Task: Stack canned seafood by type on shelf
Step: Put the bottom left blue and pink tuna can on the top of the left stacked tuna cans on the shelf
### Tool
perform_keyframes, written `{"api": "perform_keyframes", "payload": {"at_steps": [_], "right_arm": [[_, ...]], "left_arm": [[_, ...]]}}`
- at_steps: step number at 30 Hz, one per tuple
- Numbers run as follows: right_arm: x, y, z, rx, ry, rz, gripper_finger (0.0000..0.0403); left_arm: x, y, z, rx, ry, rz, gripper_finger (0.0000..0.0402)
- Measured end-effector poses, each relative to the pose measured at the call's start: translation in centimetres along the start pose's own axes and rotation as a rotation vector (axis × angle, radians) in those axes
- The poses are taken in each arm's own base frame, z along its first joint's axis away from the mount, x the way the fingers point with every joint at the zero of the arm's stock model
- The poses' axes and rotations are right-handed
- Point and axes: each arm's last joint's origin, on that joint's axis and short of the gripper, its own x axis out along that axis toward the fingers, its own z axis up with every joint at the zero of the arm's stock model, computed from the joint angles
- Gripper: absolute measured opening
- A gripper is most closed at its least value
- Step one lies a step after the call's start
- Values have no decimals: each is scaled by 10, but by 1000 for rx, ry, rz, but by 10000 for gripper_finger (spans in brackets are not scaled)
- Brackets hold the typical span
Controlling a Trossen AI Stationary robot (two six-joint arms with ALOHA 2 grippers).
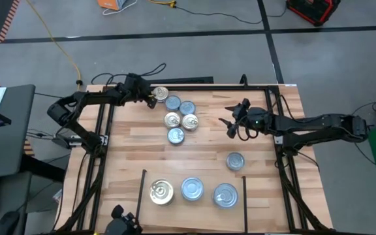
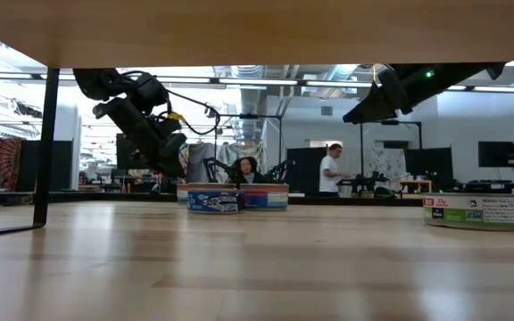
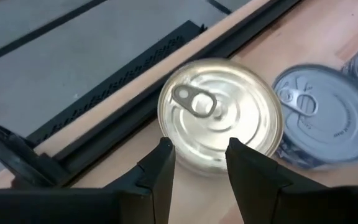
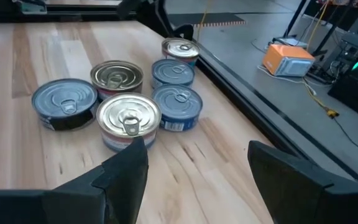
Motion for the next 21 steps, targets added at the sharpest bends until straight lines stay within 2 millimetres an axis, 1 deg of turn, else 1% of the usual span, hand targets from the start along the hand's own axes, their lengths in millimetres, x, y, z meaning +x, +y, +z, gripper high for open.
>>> {"api": "perform_keyframes", "payload": {"at_steps": [3,7,12,15,18,21], "right_arm": [[0,1,0,6,3,3,302],[0,1,0,9,-4,13,302],[0,1,2,19,-17,15,302],[0,1,2,26,-17,16,302],[0,2,2,24,-17,20,302],[-1,4,2,22,-24,31,302]], "left_arm": [[0,0,-3,6,28,5,118],[0,-1,-7,26,77,-12,89],[-2,-3,-8,49,90,-25,60],[-11,-3,-5,64,98,-18,45],[-27,-4,-2,103,107,-12,30],[-40,-2,3,160,48,10,16]]}}
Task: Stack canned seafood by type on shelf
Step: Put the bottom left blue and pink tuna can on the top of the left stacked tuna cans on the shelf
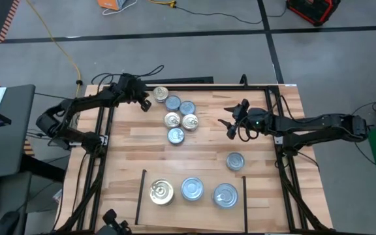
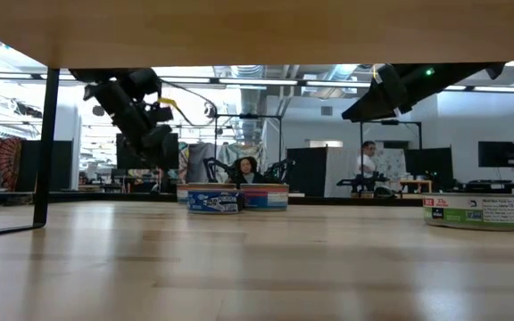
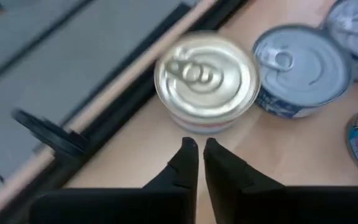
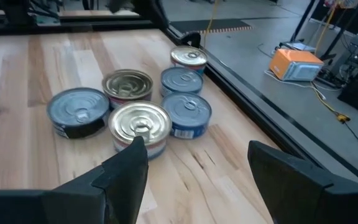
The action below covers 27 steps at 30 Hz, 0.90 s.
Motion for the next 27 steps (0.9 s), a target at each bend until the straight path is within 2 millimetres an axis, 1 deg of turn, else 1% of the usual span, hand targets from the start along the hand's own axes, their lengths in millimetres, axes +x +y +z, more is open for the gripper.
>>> {"api": "perform_keyframes", "payload": {"at_steps": [4,7,9,13,17,21,24,27], "right_arm": [[-1,3,3,4,-29,19,302],[-2,7,4,4,-45,36,302],[-3,9,5,11,-52,47,302],[-4,13,6,14,-62,66,302],[-5,16,6,30,-63,82,302],[-6,17,6,36,-63,85,302],[-6,17,6,45,-62,85,302],[-6,17,6,45,-62,85,302]], "left_arm": [[0,11,-2,61,-99,60,3],[10,17,-6,184,-104,76,1],[15,18,-8,214,-94,72,1],[19,20,-4,193,-80,63,1],[20,19,-2,63,-110,25,0],[20,18,1,11,-147,12,0],[20,15,3,-22,-171,-55,0],[18,12,1,-61,-143,-100,0]]}}
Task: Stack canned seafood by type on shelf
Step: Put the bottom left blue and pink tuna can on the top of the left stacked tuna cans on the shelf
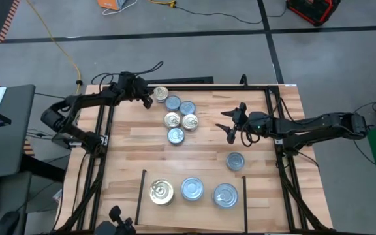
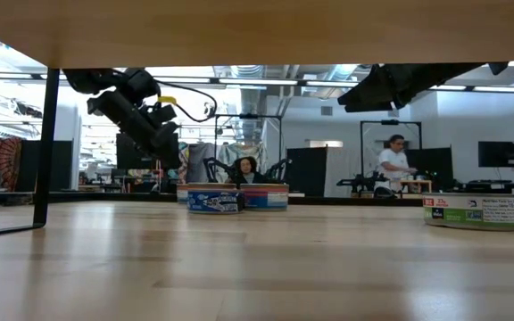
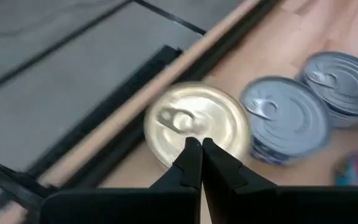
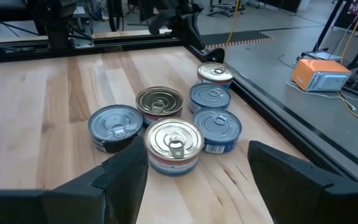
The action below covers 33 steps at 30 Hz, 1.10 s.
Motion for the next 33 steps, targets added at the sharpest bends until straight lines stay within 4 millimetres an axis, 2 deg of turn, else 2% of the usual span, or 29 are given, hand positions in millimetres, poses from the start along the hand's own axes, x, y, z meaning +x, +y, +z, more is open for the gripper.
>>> {"api": "perform_keyframes", "payload": {"at_steps": [5,11,14,19,23,27,33], "right_arm": [[0,0,0,-1,1,0,302],[0,0,0,-8,-2,-1,302],[0,0,1,-5,-10,-1,302],[-1,2,2,8,-25,11,302],[-1,5,2,16,-26,23,302],[-2,8,3,17,-31,36,302],[-3,9,3,20,-31,41,302]], "left_arm": [[-10,-12,-10,15,26,-60,0],[-16,-47,-37,119,72,-295,0],[-16,-64,-43,181,52,-407,0],[-16,-84,-40,268,13,-461,0],[-15,-94,-34,230,-21,-423,2],[-14,-99,-33,183,-7,-333,37],[-13,-105,-34,46,20,-334,140]]}}
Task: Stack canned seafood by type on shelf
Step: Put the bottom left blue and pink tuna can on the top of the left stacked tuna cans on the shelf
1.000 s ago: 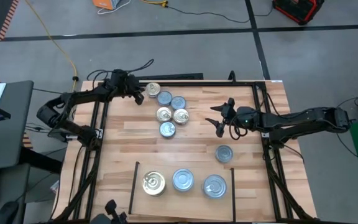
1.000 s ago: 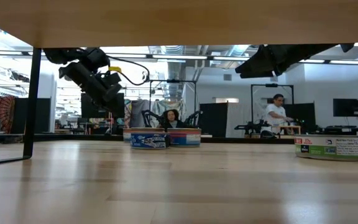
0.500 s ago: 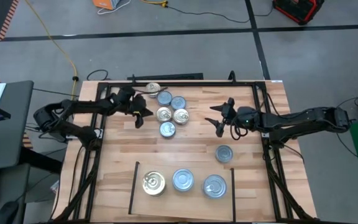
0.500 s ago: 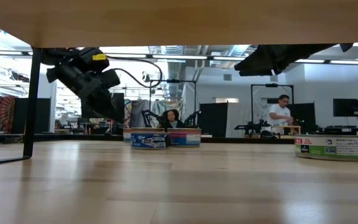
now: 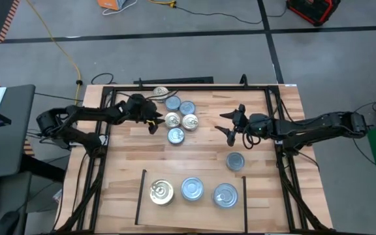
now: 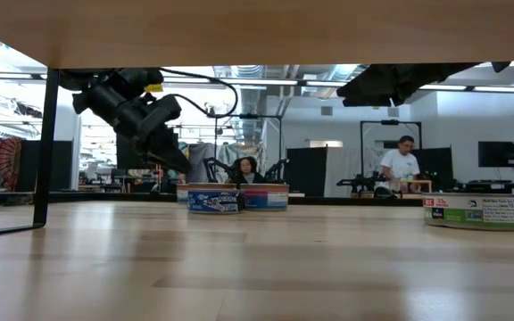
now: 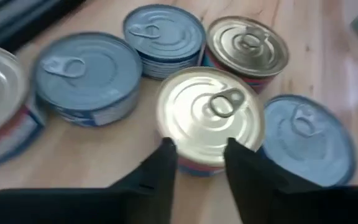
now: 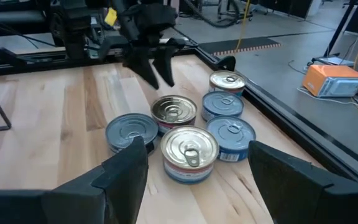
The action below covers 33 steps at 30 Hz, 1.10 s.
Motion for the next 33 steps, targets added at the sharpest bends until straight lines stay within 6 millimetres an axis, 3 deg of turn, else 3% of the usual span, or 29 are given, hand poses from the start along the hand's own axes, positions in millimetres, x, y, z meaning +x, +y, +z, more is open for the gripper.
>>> {"api": "perform_keyframes", "payload": {"at_steps": [5,10,23,33], "right_arm": [[0,0,0,-4,0,0,302],[0,0,0,-4,0,0,302],[0,0,0,-8,0,0,302],[0,0,1,-6,-7,0,302]], "left_arm": [[13,-9,-8,-87,52,-35,206],[22,-12,-11,-95,41,28,224],[22,-9,-3,-213,-44,73,185],[36,-2,-14,-304,-15,125,140]]}}
